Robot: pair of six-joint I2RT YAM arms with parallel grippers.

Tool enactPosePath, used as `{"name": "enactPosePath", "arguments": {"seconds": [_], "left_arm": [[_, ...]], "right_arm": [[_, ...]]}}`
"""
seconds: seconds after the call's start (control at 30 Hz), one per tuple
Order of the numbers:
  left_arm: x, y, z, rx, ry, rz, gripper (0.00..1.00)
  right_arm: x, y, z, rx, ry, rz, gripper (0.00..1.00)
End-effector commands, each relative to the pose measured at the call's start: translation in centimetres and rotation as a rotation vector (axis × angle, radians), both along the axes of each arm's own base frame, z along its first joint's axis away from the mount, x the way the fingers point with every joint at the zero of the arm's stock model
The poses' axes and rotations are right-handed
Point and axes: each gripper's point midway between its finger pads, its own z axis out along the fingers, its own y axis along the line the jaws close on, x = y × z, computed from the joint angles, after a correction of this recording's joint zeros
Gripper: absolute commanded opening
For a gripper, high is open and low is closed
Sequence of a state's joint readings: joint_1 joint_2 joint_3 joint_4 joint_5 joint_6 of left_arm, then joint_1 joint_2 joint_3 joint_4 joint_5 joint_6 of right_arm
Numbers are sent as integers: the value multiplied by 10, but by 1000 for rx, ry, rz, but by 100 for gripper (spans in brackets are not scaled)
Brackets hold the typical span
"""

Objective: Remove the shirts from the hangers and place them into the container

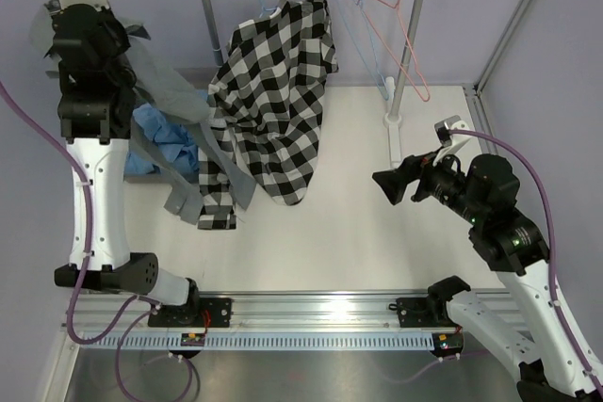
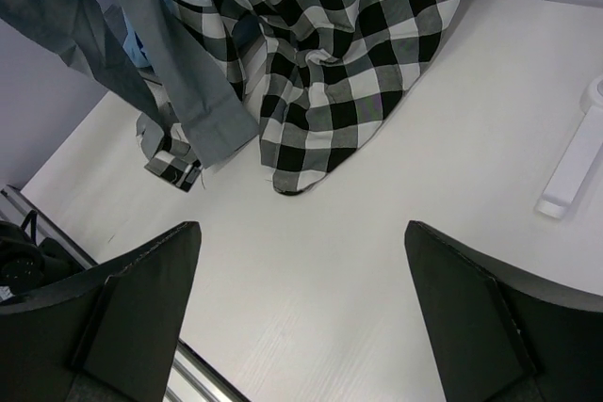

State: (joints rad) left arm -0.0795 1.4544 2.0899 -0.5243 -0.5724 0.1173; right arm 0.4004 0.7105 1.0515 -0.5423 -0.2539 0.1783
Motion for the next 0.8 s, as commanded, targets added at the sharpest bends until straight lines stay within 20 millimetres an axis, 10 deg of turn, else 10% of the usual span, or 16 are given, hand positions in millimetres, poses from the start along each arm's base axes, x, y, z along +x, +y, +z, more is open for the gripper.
{"name": "enactPosePath", "arguments": {"seconds": [0.0,0.27,0.4,0.67,0.77], "left_arm": [[27,-2,13,-35,-100,-119,0],[110,16,-92,-14,9,-204,0],[151,11,-188,-86,179,-247,0],[189,20,-359,-181,523,-199,0],[191,20,-388,-258,563,-186,11]], "right_arm": [[1,6,7,25,-29,27,100],[2,11,2,27,-12,48,100],[4,12,0,24,-5,50,99],[9,11,-5,8,7,36,100],[10,11,-8,-4,18,30,99]]}}
